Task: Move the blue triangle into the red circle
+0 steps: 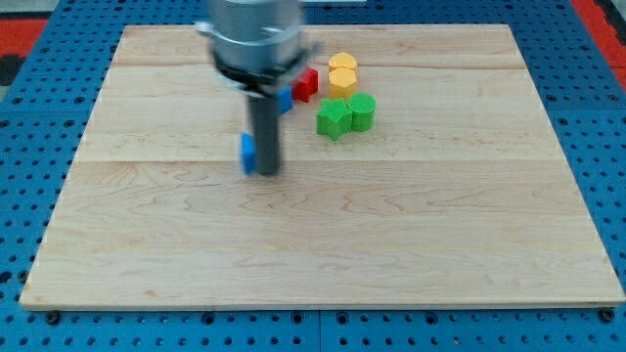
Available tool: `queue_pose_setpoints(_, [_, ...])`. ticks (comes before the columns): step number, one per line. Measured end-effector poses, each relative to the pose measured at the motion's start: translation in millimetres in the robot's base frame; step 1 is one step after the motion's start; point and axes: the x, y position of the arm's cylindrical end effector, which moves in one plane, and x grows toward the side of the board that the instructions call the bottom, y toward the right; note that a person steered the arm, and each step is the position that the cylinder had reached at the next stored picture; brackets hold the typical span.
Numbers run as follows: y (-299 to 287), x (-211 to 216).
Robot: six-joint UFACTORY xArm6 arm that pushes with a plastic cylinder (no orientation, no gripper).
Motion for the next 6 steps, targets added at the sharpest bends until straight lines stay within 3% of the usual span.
queue_pose_setpoints(2, [-65.8,-48.7])
queue_pose_setpoints(3, [-41.8,-84.0])
queue_pose_setpoints(4, [-36.3,-49.1])
queue_pose_setpoints(6, [13.3,-55.0])
